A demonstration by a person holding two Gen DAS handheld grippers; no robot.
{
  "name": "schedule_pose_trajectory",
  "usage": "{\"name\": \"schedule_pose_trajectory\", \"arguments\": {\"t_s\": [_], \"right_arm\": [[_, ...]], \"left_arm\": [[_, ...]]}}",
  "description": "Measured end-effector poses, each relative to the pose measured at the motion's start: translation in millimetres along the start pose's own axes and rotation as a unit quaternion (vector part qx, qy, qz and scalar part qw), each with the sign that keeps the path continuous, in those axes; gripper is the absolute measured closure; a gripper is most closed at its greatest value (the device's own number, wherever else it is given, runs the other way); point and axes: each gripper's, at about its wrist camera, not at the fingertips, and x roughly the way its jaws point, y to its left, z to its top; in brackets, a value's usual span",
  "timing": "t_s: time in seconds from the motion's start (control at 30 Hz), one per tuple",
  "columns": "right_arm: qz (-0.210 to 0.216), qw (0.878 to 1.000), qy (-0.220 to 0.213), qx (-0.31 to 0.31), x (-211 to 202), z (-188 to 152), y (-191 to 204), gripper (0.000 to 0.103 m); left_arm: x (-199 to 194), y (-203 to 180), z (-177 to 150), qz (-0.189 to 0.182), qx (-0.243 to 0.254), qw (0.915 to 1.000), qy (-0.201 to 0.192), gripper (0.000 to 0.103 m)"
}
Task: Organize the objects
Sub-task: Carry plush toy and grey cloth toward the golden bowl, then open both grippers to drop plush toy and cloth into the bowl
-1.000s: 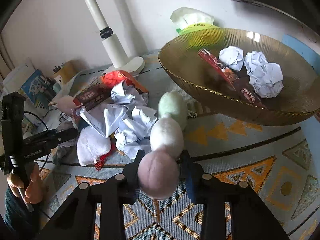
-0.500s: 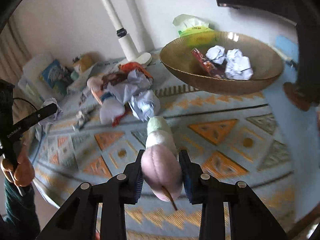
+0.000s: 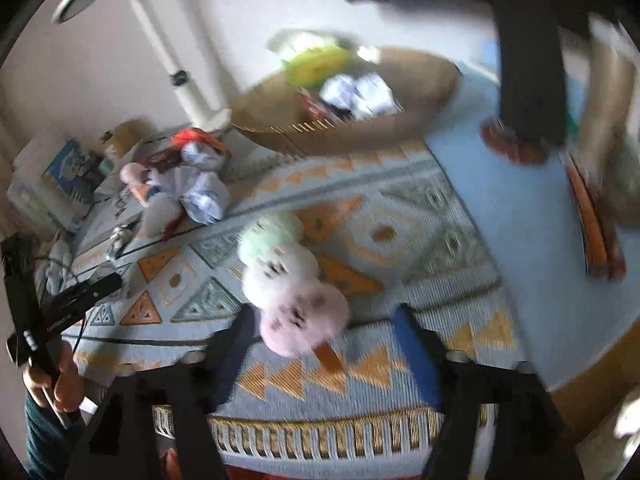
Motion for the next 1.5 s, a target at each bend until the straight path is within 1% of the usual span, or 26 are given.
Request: {"name": "schedule_pose_trajectory", "arguments": {"t_s": [0.1, 0.17, 0.27, 0.3, 0.33, 0.37, 0.4, 0.47, 0.57, 0.63, 0.7, 0.8, 0.87, 0.9, 0.93, 1.0, 1.07, 1.1, 1.17, 1.23, 1.3, 1.4, 1.5], "right_arm": [[0.013, 0.999, 0.004, -0.051, 8.3, 11.0, 15.4, 0.023], [0.006, 0.996, 0.024, -0.082, 28.2, 18.6, 23.0, 0.022], [0.001, 0.994, 0.039, -0.099, 53.5, 20.3, 30.0, 0.022], [-0.008, 0.994, 0.04, -0.105, 61.0, 19.8, 31.6, 0.023], [-0.015, 0.993, 0.041, -0.108, 65.7, 18.8, 32.3, 0.027], [-0.019, 0.993, 0.041, -0.11, 69.8, 17.2, 32.4, 0.036], [-0.03, 0.993, 0.026, -0.115, 69.8, 15.2, 33.7, 0.044], [-0.023, 0.993, 0.014, -0.116, 68.3, 11.3, 34.8, 0.05], [0.001, 0.993, 0.0, -0.115, 61.8, 1.3, 38.8, 0.051], [0.029, 0.993, -0.007, -0.114, 55.1, -7.1, 42.7, 0.052], [0.045, 0.993, -0.012, -0.112, 45.5, -10.9, 43.7, 0.052], [0.044, 0.992, -0.036, -0.117, 28.5, -3.7, 44.5, 0.052], [0.042, 0.991, -0.065, -0.111, 8.5, 11.6, 36.2, 0.052], [0.042, 0.99, -0.082, -0.106, -2.4, 23.0, 27.9, 0.052], [0.039, 0.989, -0.098, -0.101, -10.5, 31.1, 21.6, 0.052], [0.024, 0.987, -0.134, -0.083, -29.3, 53.8, 6.8, 0.052], [0.012, 0.986, -0.158, -0.06, -41.1, 72.9, -7.6, 0.052], [0.008, 0.985, -0.171, -0.038, -47.0, 88.7, -18.0, 0.052], [0.003, 0.983, -0.182, -0.004, -49.7, 110.0, -32.2, 0.052], [-0.005, 0.981, -0.193, 0.03, -50.0, 133.9, -48.5, 0.051], [-0.014, 0.979, -0.199, 0.049, -47.0, 150.0, -58.1, 0.051], [-0.031, 0.979, -0.196, 0.055, -32.4, 171.7, -67.7, 0.051], [-0.033, 0.979, -0.188, 0.064, -16.7, 183.8, -75.7, 0.051]], "left_arm": [[1.8, -0.4, 0.5, -0.001, -0.002, 1.0, 0.002, 0.059], [2.3, -0.7, 0.4, 0.001, -0.002, 1.0, 0.001, 0.059], [2.1, -2.6, 1.2, 0.005, 0.001, 1.0, 0.001, 0.059], [2.5, -2.9, 1.3, 0.007, 0.002, 1.0, 0.001, 0.058], [3.2, -3.9, 1.4, 0.01, 0.004, 0.9999, 0.001, 0.058], [3.3, -4.7, 1.3, 0.013, 0.006, 0.9999, 0.0, 0.058], [3.3, -5.1, 1.0, 0.015, 0.007, 0.9999, 0.0, 0.058], [4.1, -6.9, 0.7, 0.023, 0.009, 0.9997, 0.0, 0.058], [5.0, -13.3, 0.1, 0.042, 0.018, 0.9989, 0.0, 0.058], [4.7, -20.3, 1.1, 0.048, 0.02, 0.9986, 0.001, 0.058], [1.4, -36.8, 7.9, 0.04, 0.035, 0.9986, -0.002, 0.058], [-9.1, -69.6, 28.9, 0.031, 0.075, 0.9963, -0.029, 0.058], [-18.1, -93.9, 53.7, 0.013, 0.102, 0.9935, -0.05, 0.058], [-20.3, -101.9, 63.6, 0.005, 0.108, 0.9926, -0.057, 0.058], [-23.4, -112.6, 80.3, -0.007, 0.111, 0.9914, -0.069, 0.058], [-25.6, -125.8, 105.4, -0.032, 0.106, 0.9902, -0.085, 0.058], [-20.4, -138.7, 137.7, -0.062, 0.09, 0.9897, -0.093, 0.058], [-16.1, -144.0, 150.9, -0.071, 0.084, 0.9893, -0.096, 0.058], [-3.6, -150.3, 175.1, -0.086, 0.069, 0.9893, -0.095, 0.058], [12.0, -155.3, 191.7, -0.09, 0.05, 0.9904, -0.092, 0.058], [27.7, -157.6, 202.0, -0.085, 0.031, 0.9916, -0.093, 0.058], [44.5, -159.9, 205.5, -0.068, 0.018, 0.992, -0.105, 0.058], [65.4, -163.9, 204.0, -0.059, 0.019, 0.9936, -0.095, 0.058]]}}
